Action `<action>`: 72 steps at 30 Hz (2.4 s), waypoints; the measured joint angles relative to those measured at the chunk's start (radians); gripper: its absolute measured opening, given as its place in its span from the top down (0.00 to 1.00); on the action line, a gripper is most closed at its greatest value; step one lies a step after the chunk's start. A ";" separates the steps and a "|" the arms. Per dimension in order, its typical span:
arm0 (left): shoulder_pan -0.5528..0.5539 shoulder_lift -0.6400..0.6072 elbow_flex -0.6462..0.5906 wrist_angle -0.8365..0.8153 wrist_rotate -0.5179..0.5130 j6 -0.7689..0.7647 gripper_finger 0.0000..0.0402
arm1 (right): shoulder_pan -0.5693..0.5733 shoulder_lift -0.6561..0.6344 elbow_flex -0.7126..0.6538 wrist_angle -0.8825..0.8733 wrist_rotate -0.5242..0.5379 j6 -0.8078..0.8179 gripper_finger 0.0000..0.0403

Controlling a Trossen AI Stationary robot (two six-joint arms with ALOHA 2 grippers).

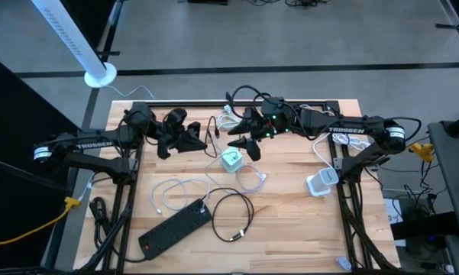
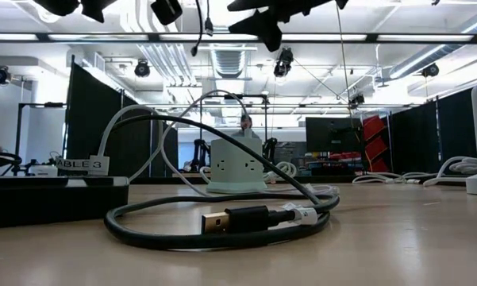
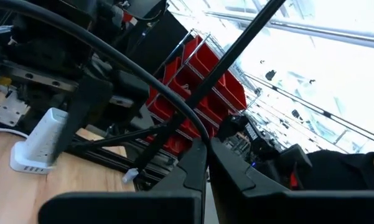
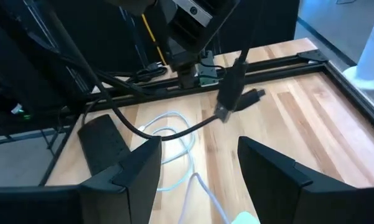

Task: Insert USB
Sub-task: Insert the black charger cable into the light green outlet extension

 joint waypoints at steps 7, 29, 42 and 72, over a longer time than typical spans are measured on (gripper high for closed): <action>0.000 0.000 0.000 -0.007 0.015 0.046 1.00 | 0.156 -0.068 -0.001 -0.236 0.251 -0.069 0.55; -0.126 0.111 -0.002 0.029 0.012 0.158 1.00 | 0.113 -0.024 0.000 -0.027 0.282 -0.018 0.44; -0.188 0.124 -0.002 0.073 -0.069 0.166 1.00 | 0.105 0.014 0.000 0.066 0.184 0.045 0.61; -0.122 0.042 -0.002 0.078 0.010 0.237 1.00 | 0.091 0.014 0.187 0.095 0.115 0.212 0.97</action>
